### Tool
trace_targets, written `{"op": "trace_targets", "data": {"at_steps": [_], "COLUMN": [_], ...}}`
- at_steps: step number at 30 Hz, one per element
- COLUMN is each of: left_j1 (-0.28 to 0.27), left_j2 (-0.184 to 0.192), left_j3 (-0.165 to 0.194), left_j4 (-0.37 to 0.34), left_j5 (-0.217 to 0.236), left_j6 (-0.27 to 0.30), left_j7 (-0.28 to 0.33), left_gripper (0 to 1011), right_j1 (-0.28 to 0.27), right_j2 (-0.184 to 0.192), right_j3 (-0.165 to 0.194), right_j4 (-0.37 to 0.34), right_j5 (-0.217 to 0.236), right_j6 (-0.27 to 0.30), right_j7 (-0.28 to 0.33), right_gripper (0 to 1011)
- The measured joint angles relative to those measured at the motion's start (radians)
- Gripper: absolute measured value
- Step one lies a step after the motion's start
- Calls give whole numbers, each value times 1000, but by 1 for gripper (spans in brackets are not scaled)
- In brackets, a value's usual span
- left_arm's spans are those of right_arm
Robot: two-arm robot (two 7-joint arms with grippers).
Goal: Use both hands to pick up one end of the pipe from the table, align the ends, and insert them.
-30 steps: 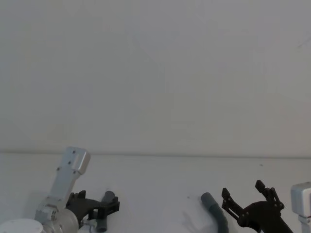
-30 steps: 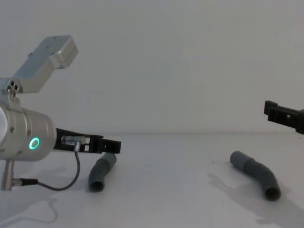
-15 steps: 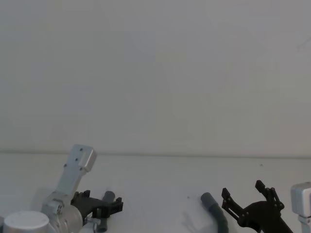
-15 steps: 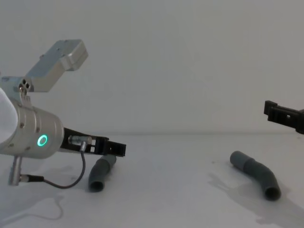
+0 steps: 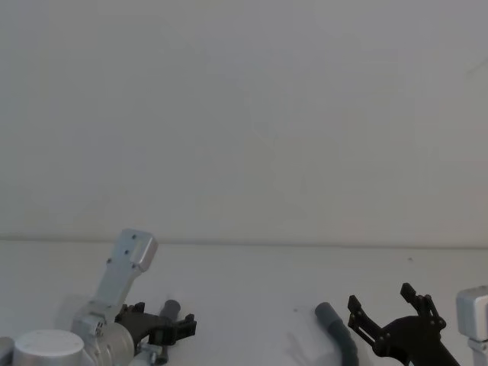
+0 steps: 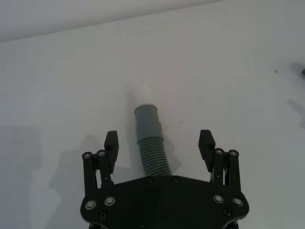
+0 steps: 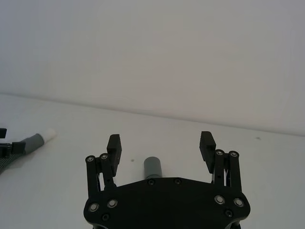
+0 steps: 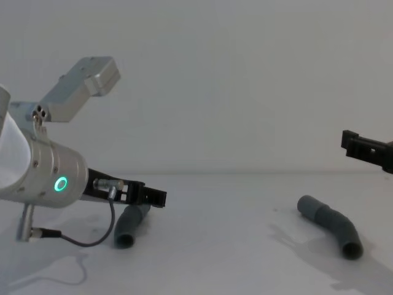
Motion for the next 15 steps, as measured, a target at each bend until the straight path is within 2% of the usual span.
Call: {"op": "trace_targets", "data": {"at_steps": [15], "left_j1": [-14], "left_j2": [-4], "left_j3": [18], "left_j4": [8], "left_j5": [27], "left_j6": [29], "left_j7": [-4], "left_gripper": [1001], "right_j1": [0], "right_j2": [0], "right_j3": [0], "right_j4": [0], "right_j5": [0], "right_j6": [0], "right_j7": [0], "right_gripper": [1001]}}
